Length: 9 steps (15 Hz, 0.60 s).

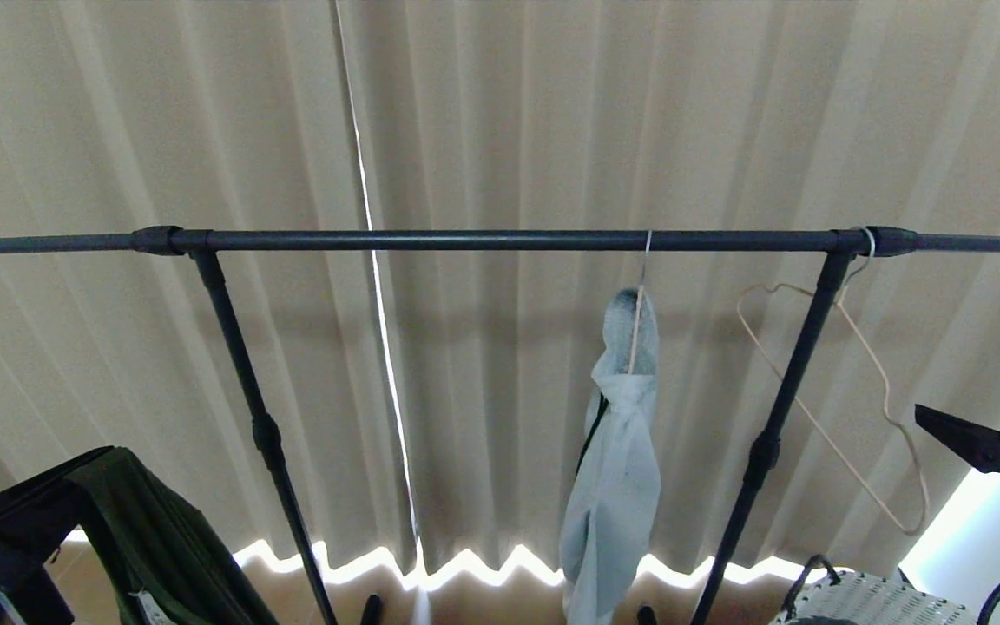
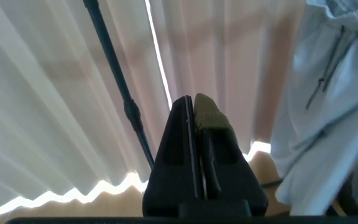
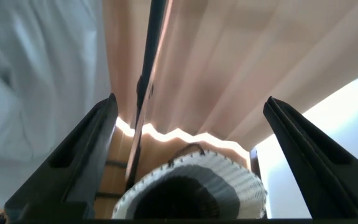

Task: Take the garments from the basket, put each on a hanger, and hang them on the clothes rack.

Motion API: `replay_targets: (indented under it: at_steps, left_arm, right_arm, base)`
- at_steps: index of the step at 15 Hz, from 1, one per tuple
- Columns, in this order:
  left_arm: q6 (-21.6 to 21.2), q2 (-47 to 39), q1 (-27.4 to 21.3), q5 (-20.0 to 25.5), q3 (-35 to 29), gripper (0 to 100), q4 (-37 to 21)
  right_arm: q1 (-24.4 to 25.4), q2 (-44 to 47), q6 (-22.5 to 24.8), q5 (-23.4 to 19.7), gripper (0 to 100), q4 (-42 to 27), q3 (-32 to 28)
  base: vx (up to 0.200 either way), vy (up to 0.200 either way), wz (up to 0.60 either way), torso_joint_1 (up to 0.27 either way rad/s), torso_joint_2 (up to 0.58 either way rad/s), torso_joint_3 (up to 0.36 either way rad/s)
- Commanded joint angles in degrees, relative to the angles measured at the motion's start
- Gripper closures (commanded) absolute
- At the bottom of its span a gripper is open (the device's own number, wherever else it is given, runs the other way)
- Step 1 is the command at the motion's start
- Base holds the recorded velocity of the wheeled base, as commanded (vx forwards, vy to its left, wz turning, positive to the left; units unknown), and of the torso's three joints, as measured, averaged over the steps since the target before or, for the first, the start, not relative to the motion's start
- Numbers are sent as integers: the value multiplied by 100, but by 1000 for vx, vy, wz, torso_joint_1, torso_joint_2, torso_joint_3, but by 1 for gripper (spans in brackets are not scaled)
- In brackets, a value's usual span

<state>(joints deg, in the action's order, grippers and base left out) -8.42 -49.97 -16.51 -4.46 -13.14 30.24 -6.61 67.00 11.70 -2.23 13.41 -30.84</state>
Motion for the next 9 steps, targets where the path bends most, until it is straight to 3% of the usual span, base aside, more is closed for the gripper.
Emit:
replay_targets:
  at_steps: [1, 4, 5, 7, 9]
  left_arm:
    - [-1, 31, -2, -2, 5, 100, 8]
    - [-1, 31, -2, -2, -4, 100, -1]
    - [-10, 22, -2, -2, 5, 100, -1]
    - [-10, 31, -2, -2, 22, 100, -1]
    - [-10, 31, -2, -2, 22, 100, -1]
  right_arm:
    - [19, 279, -1, -5, 0, 4, -89]
    - [133, 665, -80, -5, 0, 13, -168]
    - [344, 903, -379, 12, 0, 13, -247]
    - [564, 1430, -784, 469, 0, 30, -458]
    - [573, 1746, -792, 671, 0, 206, -572]
  base:
    - [0, 0, 0, 0, 0, 0]
    - [0, 0, 0, 0, 0, 0]
    - [0, 0, 0, 0, 0, 0]
    - [0, 0, 0, 0, 0, 0]
    - [0, 0, 0, 0, 0, 0]
